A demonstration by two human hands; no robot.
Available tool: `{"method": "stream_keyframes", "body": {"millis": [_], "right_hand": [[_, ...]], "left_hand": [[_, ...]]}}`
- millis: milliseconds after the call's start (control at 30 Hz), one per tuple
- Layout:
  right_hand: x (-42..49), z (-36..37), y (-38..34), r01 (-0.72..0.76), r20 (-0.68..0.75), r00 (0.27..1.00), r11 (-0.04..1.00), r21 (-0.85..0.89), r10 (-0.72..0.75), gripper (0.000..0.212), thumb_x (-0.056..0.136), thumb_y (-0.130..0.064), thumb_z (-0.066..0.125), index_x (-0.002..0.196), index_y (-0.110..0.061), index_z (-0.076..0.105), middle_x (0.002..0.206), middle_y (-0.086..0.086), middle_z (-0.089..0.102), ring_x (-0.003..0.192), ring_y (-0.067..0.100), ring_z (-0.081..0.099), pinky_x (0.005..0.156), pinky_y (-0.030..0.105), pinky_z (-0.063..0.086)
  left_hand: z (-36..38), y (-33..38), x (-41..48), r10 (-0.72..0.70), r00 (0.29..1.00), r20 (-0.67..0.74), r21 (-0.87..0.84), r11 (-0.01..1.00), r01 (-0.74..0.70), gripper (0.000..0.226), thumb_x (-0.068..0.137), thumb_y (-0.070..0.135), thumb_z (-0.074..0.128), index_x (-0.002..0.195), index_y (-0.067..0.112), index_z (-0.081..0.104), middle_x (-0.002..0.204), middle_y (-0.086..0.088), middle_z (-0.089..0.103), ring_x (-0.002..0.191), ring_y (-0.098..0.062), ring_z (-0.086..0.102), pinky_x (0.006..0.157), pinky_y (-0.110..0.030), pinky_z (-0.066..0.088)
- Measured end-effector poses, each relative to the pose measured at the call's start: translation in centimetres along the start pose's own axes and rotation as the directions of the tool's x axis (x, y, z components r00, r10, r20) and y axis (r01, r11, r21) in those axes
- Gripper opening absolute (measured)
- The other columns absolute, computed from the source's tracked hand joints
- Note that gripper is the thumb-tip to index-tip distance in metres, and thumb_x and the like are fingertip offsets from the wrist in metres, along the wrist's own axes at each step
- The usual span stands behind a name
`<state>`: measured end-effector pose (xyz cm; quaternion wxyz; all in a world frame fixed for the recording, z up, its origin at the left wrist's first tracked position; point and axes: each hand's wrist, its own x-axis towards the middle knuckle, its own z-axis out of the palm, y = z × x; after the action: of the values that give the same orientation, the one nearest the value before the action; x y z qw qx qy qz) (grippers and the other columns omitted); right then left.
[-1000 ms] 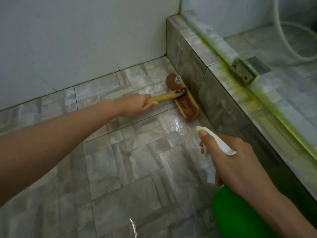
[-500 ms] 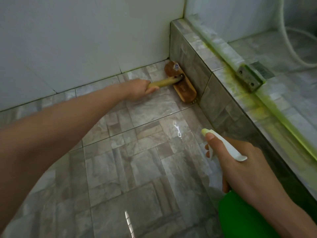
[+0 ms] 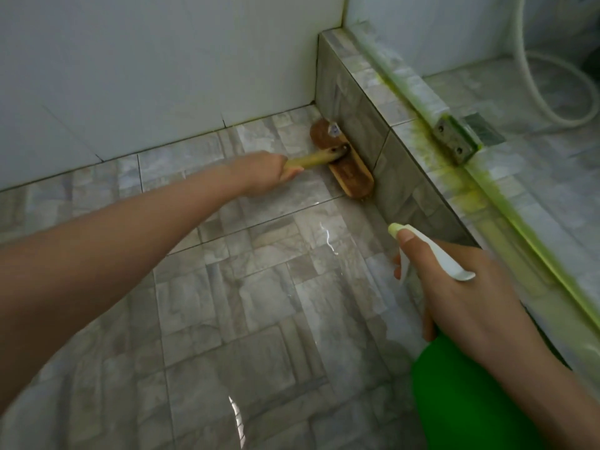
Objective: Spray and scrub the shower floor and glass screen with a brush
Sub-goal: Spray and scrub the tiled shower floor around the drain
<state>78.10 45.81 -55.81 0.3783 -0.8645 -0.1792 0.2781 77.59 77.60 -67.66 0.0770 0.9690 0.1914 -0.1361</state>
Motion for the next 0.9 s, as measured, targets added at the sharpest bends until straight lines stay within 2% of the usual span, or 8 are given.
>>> {"method": "stream_keyframes", "body": {"millis": [133,300,433,567,667,767,833,900], "right_hand": [[-0.6,-0.8,-0.2,0.037,-0.028,0.999,0.999,-0.038,-0.038,0.069,0.095,-0.059,0.045,0.087,0.006,0.067,0.053,0.021,0.057,0.034,0.011,0.056,0.04,0.018,0.039],[-1.9,-1.3,-0.4,0.065,-0.082,0.994,0.996,-0.058,-0.07,0.068,0.097,-0.055,0.047,0.058,0.001,0.052,0.048,0.016,0.058,0.037,0.014,0.054,0.038,0.015,0.037],[-3.5,-2.6,0.1,0.077,-0.087,0.993,0.995,-0.056,-0.082,0.067,0.097,-0.056,0.046,0.075,0.003,0.068,0.042,0.013,0.058,0.039,0.014,0.058,0.047,0.022,0.043],[-5.0,-4.0,1.3,0.08,-0.096,0.992,0.994,-0.077,-0.087,0.066,0.097,-0.056,0.046,0.076,0.002,0.07,0.042,0.012,0.058,0.041,0.014,0.059,0.052,0.025,0.045],[-6.1,-4.8,2.0,0.044,-0.134,0.989,0.996,-0.079,-0.054,0.063,0.096,-0.055,0.049,0.068,-0.001,0.069,0.036,0.005,0.055,0.035,0.011,0.056,0.043,0.02,0.041],[-6.8,-5.2,2.8,0.002,-0.162,0.987,0.998,-0.066,-0.012,0.061,0.095,-0.055,0.05,0.06,-0.007,0.064,0.033,0.001,0.053,0.033,0.009,0.055,0.04,0.017,0.039],[-7.5,-5.4,3.7,-0.023,-0.159,0.987,0.997,-0.076,0.011,0.062,0.095,-0.056,0.05,0.06,-0.006,0.064,0.034,0.002,0.055,0.035,0.01,0.056,0.046,0.02,0.043],[-7.9,-5.6,4.6,-0.05,-0.147,0.989,0.994,-0.096,0.035,0.064,0.095,-0.056,0.049,0.067,-0.002,0.068,0.036,0.006,0.057,0.039,0.013,0.059,0.053,0.028,0.046]], "left_hand": [[0.8,1.4,-2.0,-0.084,0.996,-0.004,-0.108,0.991,0.084,0.05,0.098,0.053,0.027,0.095,0.011,0.053,0.091,-0.016,0.061,0.077,-0.029,0.055,0.065,-0.033,0.041],[6.6,11.3,-12.5,0.211,0.962,0.173,-0.253,0.953,-0.164,0.042,0.097,0.05,0.034,0.108,0.014,0.052,0.096,-0.014,0.064,0.08,-0.027,0.059,0.064,-0.028,0.037],[4.0,9.8,-9.9,0.035,0.997,0.074,-0.113,0.993,-0.026,0.052,0.096,0.055,0.03,0.108,0.011,0.055,0.1,-0.017,0.063,0.089,-0.032,0.061,0.069,-0.032,0.04],[3.2,8.7,-9.2,-0.095,0.995,0.01,-0.176,0.98,0.096,0.054,0.098,0.053,0.029,0.094,0.006,0.056,0.098,-0.022,0.062,0.077,-0.029,0.054,0.067,-0.034,0.042],[7.0,13.7,-14.4,-0.006,0.999,0.054,-0.316,0.948,0.022,0.046,0.098,0.05,0.033,0.099,0.01,0.057,0.096,-0.017,0.063,0.081,-0.027,0.057,0.066,-0.029,0.038],[10.0,19.1,-20.0,0.236,0.959,0.16,-0.268,0.945,-0.188,0.045,0.097,0.052,0.032,0.108,0.013,0.053,0.094,-0.017,0.063,0.085,-0.031,0.062,0.063,-0.029,0.037],[9.3,18.7,-19.6,0.231,0.966,0.111,-0.192,0.959,-0.208,0.048,0.096,0.055,0.031,0.108,0.014,0.053,0.095,-0.018,0.063,0.087,-0.034,0.062,0.064,-0.03,0.037],[8.1,17.3,-17.5,0.145,0.985,0.089,-0.172,0.977,-0.128,0.053,0.095,0.056,0.029,0.105,0.012,0.055,0.096,-0.02,0.064,0.087,-0.034,0.062,0.066,-0.032,0.039]]}}
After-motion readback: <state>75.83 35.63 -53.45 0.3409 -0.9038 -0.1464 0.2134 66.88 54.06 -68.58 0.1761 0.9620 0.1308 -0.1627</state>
